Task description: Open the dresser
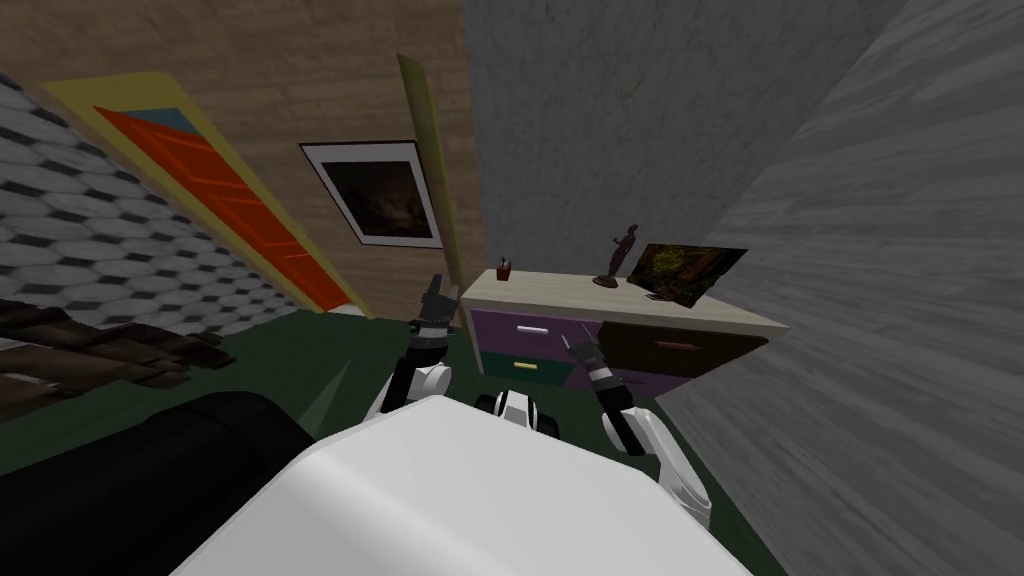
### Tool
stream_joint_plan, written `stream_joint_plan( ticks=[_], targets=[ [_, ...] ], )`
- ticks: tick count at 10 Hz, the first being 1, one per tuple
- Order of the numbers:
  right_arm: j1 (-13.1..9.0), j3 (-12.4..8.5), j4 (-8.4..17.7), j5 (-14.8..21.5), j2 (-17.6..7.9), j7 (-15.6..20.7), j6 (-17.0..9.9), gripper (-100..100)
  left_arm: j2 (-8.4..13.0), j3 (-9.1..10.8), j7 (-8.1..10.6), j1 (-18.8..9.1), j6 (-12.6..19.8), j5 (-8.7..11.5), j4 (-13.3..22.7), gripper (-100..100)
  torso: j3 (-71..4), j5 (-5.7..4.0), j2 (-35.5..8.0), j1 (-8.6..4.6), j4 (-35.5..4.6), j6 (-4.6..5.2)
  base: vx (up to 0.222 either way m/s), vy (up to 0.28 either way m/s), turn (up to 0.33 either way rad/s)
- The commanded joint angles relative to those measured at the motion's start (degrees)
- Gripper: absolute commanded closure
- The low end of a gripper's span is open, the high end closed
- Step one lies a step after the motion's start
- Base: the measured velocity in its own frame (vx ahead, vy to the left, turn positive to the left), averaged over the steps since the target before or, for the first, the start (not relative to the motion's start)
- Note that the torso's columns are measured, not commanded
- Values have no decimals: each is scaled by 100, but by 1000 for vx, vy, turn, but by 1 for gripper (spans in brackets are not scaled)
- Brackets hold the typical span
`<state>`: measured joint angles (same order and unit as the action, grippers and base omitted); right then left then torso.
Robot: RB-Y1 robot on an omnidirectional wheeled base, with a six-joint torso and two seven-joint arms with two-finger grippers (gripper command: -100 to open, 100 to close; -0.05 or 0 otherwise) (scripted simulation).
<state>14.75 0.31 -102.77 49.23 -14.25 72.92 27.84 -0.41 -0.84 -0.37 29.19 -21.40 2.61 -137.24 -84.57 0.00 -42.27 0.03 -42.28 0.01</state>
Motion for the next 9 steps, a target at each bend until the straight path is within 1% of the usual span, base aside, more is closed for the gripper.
stream_joint_plan(
  ticks=[1,2,3,5,6,8,9],
  targets=[
    [-114,-20,254,411,50,405,-53,-100,0,0,0,0,0,0,0,0,-5,4,7,16,3,-2,32,143,-62],
    [-179,-40,418,613,93,585,-76,-100,0,0,0,-1,0,0,0,0,0,1,-3,-4,0,-3,30,127,-95],
    [-179,-40,418,663,93,647,-76,-100,0,0,0,0,0,0,0,0,3,-3,-5,-11,-1,0,14,96,-67],
    [-300,-80,733,1036,206,1049,-122,-100,1,0,0,0,0,0,0,0,3,-4,-5,-14,-1,0,21,119,-156],
    [-300,-80,733,1142,206,1100,-122,-100,0,0,0,0,0,0,0,0,0,3,-1,12,0,0,18,124,-58],
    [-410,-119,1022,1525,356,1459,-163,-100,0,0,0,-1,0,0,0,0,3,-1,-6,-3,-1,-1,-3,137,-121],
    [-410,-119,1022,1577,356,1505,-163,-100,0,0,0,-1,0,0,0,0,3,1,-5,6,-1,0,17,130,-58]
  ],
)
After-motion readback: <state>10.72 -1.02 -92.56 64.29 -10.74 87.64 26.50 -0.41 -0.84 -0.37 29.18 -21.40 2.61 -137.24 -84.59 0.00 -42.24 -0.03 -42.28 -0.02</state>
